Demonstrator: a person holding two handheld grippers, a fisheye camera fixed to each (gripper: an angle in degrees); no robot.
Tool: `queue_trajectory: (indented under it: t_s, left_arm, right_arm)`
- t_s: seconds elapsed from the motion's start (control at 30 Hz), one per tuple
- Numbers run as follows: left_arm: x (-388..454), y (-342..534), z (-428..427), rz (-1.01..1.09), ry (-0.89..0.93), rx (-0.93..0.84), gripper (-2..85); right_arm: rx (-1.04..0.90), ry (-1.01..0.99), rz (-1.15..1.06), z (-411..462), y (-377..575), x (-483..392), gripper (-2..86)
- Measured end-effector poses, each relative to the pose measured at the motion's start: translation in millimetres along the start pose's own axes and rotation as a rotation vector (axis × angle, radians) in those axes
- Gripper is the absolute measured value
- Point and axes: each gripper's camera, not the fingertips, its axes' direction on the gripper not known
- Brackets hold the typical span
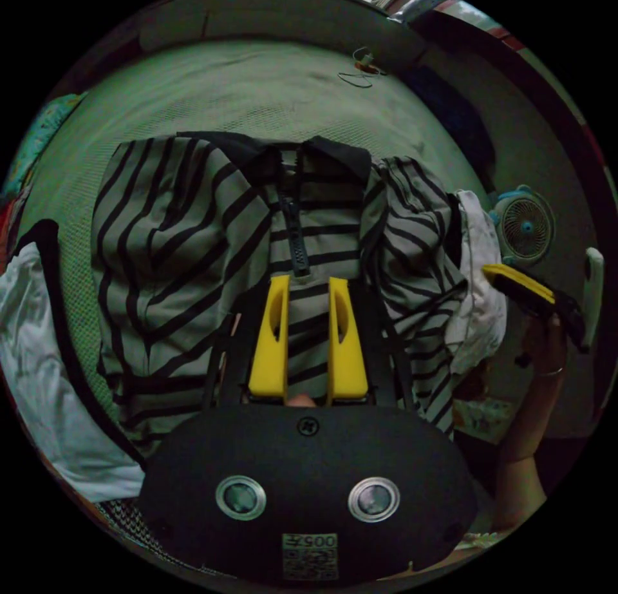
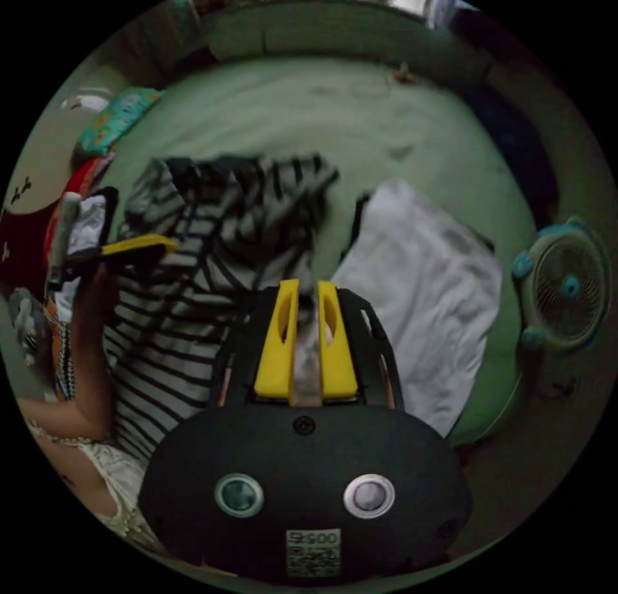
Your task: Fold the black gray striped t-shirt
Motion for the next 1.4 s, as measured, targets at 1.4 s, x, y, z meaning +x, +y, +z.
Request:
queue_trajectory:
  t_s: [1.4]
  left_arm:
    - [-119,46,-86,-0.207,0.048,0.179,8.2]
  right_arm:
    - [0.124,0.07,-0.14,93,-215,-219,2.2]
